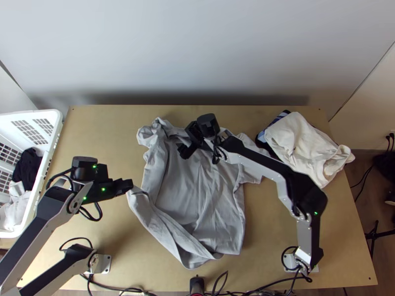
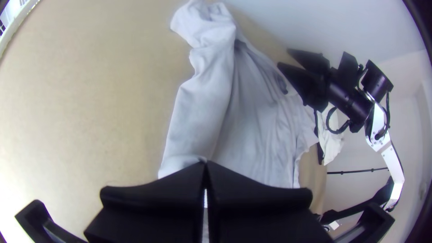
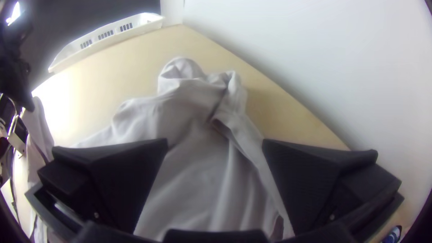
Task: Fold the t-shirt
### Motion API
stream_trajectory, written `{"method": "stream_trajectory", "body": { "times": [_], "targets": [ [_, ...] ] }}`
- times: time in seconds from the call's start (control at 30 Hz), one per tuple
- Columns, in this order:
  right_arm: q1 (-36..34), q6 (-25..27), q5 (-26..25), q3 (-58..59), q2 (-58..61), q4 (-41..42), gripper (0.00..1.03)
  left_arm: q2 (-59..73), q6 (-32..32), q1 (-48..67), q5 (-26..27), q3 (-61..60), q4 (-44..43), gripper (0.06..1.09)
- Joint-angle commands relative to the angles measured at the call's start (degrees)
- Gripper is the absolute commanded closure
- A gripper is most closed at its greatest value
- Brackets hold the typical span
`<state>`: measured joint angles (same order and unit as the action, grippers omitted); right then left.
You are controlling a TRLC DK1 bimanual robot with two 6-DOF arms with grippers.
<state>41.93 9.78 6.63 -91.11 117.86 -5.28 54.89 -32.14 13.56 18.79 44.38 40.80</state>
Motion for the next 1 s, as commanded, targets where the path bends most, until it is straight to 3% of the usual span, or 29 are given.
{"method": "stream_trajectory", "body": {
  "times": [0.0,0.2,0.33,0.87,0.9,0.97],
  "targets": [
    [0.69,1.47,-0.13,-6.54,7.82,2.29,0.05,0.57,-0.73,0.59,-0.15,-2.54,-2.48,1.05],
    [0.61,2.52,-0.04,-14.09,14.24,3.17,0.05,0.74,-1.70,1.55,-0.07,-3.16,-3.62,1.05],
    [0.61,2.61,0.05,-15.85,17.40,9.59,0.05,0.74,-2.31,2.70,-0.15,-2.90,-3.62,1.05],
    [-0.98,0.68,1.10,-21.48,24.78,8.88,0.07,0.83,-2.40,2.96,0.02,-2.37,-3.27,1.05],
    [-1.06,0.33,1.10,-21.83,24.87,8.79,0.09,0.83,-2.40,2.96,0.02,-2.37,-3.27,1.05],
    [-1.24,-1.43,1.10,-22.27,24.96,8.79,0.32,0.92,-2.40,3.05,0.11,-2.19,-3.27,1.05]
  ]
}}
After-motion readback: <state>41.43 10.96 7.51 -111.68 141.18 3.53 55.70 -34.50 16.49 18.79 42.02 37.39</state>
